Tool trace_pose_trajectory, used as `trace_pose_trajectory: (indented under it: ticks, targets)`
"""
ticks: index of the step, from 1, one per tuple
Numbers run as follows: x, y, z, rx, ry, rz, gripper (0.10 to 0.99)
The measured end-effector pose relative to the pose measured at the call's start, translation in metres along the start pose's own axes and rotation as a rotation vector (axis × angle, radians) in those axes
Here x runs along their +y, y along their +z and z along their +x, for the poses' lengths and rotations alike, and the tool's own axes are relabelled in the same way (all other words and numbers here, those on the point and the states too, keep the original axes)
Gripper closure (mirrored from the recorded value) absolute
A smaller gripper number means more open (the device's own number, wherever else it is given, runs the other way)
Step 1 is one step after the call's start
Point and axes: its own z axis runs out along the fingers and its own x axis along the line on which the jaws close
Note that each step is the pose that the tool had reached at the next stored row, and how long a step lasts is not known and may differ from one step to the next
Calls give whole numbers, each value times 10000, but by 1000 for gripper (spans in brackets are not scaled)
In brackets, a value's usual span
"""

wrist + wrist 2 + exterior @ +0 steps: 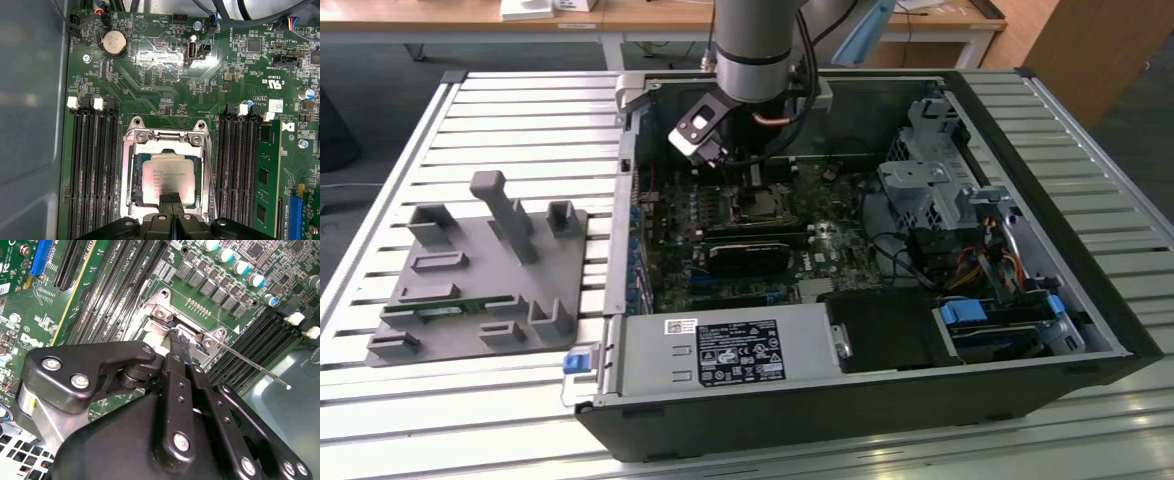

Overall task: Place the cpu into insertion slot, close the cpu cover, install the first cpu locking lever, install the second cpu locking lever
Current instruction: 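Close the cpu cover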

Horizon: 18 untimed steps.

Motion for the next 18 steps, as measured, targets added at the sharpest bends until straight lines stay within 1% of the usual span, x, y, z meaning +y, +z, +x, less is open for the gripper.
trace_pose_trajectory:
  ticks: [12,14,18]
  targets:
    - [0,36,1,-23,0,1,980]
    - [12,41,1,-29,1,2,980]
    - [71,44,3,-25,0,-1,980]
